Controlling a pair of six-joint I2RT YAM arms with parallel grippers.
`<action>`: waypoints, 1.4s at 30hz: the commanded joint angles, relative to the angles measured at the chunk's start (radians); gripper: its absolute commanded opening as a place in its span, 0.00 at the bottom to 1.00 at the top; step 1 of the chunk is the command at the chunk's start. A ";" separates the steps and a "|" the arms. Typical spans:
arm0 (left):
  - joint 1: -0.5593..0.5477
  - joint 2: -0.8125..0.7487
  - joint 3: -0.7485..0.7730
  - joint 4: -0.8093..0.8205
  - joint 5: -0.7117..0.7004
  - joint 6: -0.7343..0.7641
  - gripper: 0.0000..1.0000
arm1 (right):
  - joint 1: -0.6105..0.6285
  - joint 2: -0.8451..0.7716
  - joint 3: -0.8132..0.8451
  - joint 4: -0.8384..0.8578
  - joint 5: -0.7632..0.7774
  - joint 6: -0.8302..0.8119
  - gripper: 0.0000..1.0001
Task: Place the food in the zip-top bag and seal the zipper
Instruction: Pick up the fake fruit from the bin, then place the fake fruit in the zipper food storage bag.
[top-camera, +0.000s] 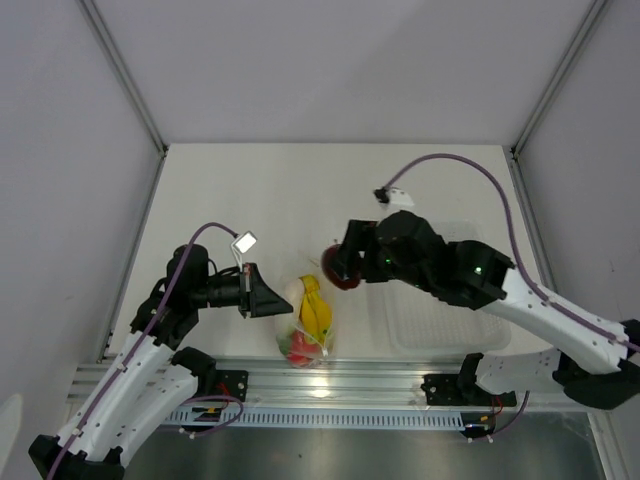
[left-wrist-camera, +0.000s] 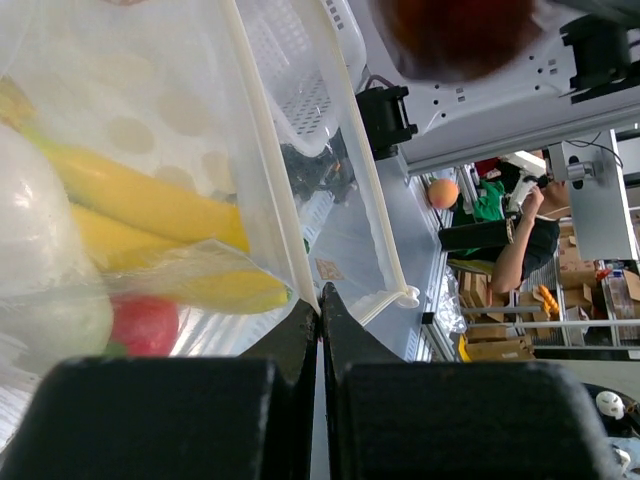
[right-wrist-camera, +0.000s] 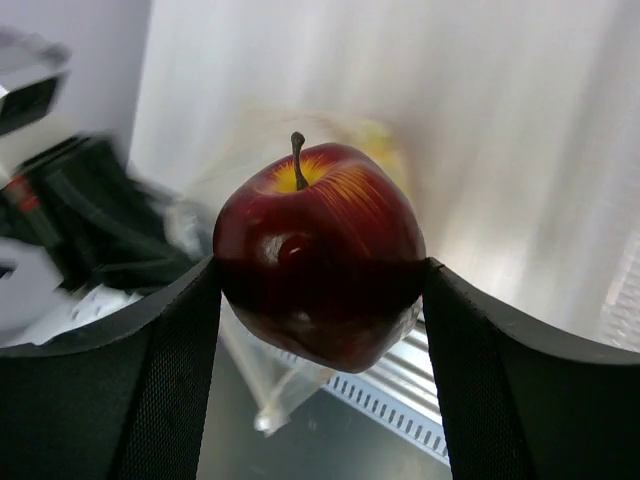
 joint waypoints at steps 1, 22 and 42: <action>0.008 -0.013 0.035 -0.006 -0.005 0.010 0.01 | 0.156 0.148 0.187 0.028 0.101 -0.136 0.00; 0.008 -0.044 0.059 -0.048 -0.012 0.010 0.00 | 0.209 0.337 0.229 0.052 0.066 -0.153 0.33; 0.007 -0.041 0.061 -0.053 -0.011 0.016 0.01 | 0.144 0.271 0.221 -0.047 0.216 -0.087 1.00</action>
